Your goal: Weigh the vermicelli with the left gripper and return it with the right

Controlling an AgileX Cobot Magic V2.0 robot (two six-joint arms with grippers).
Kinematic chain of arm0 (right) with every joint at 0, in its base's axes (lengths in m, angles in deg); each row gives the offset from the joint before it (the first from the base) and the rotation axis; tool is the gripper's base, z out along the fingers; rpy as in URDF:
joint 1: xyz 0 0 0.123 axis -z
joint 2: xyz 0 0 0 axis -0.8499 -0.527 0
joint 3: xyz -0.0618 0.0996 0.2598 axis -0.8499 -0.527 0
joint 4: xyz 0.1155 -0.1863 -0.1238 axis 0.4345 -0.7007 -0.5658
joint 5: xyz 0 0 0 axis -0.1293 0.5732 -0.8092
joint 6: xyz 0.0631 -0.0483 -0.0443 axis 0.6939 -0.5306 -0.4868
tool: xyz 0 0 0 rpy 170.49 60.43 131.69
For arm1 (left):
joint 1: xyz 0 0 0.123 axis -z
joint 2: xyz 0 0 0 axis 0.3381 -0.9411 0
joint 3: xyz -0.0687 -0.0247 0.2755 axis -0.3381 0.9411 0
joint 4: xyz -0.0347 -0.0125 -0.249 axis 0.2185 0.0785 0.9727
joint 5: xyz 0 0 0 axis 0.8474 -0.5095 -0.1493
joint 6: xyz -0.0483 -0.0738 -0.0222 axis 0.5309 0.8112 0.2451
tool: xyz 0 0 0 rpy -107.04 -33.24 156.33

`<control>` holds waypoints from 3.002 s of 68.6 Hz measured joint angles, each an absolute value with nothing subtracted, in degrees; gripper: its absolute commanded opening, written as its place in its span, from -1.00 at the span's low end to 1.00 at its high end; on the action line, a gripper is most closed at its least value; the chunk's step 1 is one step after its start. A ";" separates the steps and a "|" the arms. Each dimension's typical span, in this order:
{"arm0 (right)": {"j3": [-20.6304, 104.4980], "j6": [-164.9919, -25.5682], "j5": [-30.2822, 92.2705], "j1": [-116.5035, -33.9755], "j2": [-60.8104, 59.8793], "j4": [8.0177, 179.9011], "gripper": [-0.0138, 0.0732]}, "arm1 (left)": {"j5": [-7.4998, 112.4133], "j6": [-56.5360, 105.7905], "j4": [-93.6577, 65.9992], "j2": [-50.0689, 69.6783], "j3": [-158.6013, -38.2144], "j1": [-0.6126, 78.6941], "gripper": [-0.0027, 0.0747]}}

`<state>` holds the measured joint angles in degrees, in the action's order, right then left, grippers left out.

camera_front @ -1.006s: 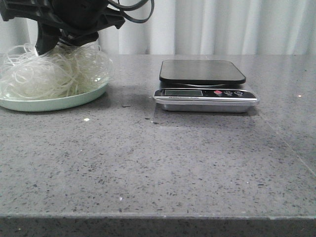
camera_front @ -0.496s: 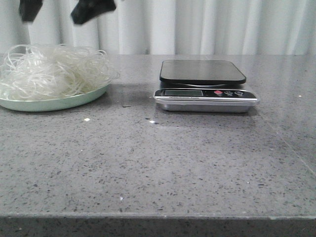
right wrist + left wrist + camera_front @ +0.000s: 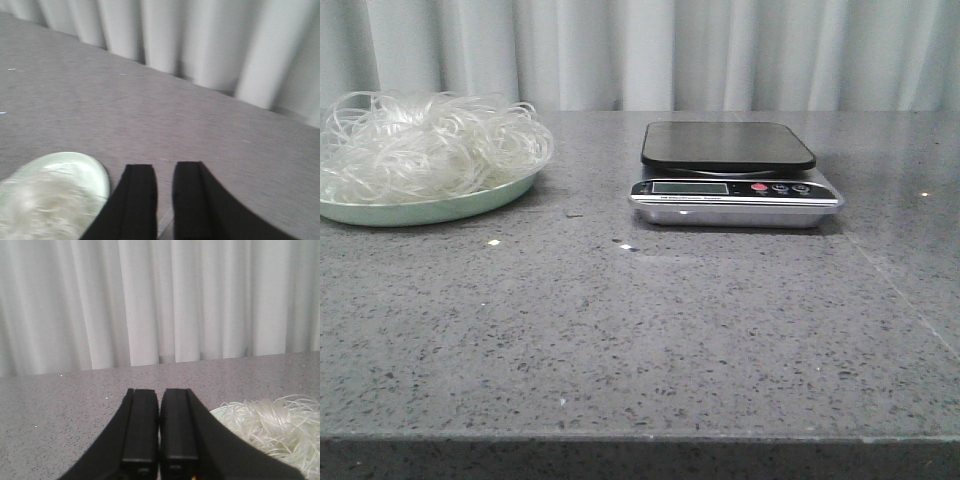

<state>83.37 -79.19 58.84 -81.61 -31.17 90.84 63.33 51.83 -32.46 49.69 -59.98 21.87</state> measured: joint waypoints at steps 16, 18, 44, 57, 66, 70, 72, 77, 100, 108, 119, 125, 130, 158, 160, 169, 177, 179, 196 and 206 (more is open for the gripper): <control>74.83 -79.19 59.62 -72.32 -22.14 87.23 -0.33 | 63.33 51.83 -32.46 49.69 -59.98 21.87 -0.58; 72.72 -79.19 58.89 -71.46 -20.83 87.23 -0.33 | 63.33 51.83 -32.46 49.69 -59.98 21.87 -0.58; 33.12 -79.19 38.89 -65.56 1.57 87.16 -0.33 | 63.33 51.83 -32.46 49.69 -59.98 21.87 -0.58; 14.36 -79.19 28.27 -65.45 14.04 87.11 -0.33 | 63.33 51.83 -32.46 49.69 -59.98 21.87 -0.58; 5.63 -79.19 23.89 -65.45 22.29 87.11 -0.33 | 63.33 51.83 -32.46 49.69 -59.98 21.87 -0.58; 3.08 -79.19 22.79 -65.45 25.70 87.11 -0.33 | 63.33 51.83 -32.46 49.69 -59.98 21.87 -0.58; 2.01 -79.19 22.24 -65.45 27.33 87.11 -0.33 | 63.33 51.83 -32.46 49.69 -59.98 21.87 -0.58; -0.46 -79.19 20.73 -65.35 31.40 87.11 -0.33 | 63.33 51.83 -32.46 49.69 -59.98 21.87 -0.58; -3.35 -79.19 19.17 -65.24 38.20 87.11 -0.33 | 63.33 51.83 -32.46 49.69 -59.98 21.87 -0.58; -3.35 -79.19 19.28 -65.24 38.20 87.11 -0.33 | 63.33 51.83 -32.46 49.69 -59.98 21.87 -0.58; -3.35 -79.19 19.36 -65.24 38.20 87.11 -0.33 | 63.33 51.83 -32.46 49.69 -59.98 21.87 -0.58; -3.35 -79.19 19.36 -65.24 38.20 87.11 -0.33 | 63.33 51.83 -32.46 49.69 -59.98 21.87 -0.58; -3.35 -79.19 19.36 -65.24 38.20 87.11 -0.33 | 63.33 51.83 -32.46 49.69 -59.98 21.87 -0.58; -3.42 -79.19 19.36 -65.24 38.20 87.11 -0.33 | 58.47 51.83 -33.95 58.75 -51.14 21.74 -0.58; -3.42 -79.19 19.36 -65.24 38.20 87.11 -0.33 | 57.85 51.83 -33.95 60.15 -50.09 21.74 -0.58; -3.42 -79.19 19.36 -65.24 38.20 87.11 -0.33 | 56.86 51.83 -34.23 66.53 -45.41 21.74 -0.58; -3.42 -79.19 19.51 -65.24 38.20 87.11 -0.33 | 58.34 51.83 -34.36 67.62 -41.40 21.74 -0.58; -3.42 -79.19 19.51 -65.24 38.20 87.11 -0.33 | 58.45 51.83 -34.36 67.62 -40.90 21.74 -0.58; -3.42 -79.19 19.51 -65.24 38.20 87.11 -0.33 | 59.56 51.83 -34.36 67.62 -40.90 21.74 -0.58; -3.42 -79.19 19.51 -65.24 38.20 87.11 -0.33 | 59.56 51.83 -34.36 67.62 -40.90 21.74 -0.58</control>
<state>-3.42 -79.19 19.51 -65.24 38.20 87.11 59.56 51.83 -34.36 67.62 -40.90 21.74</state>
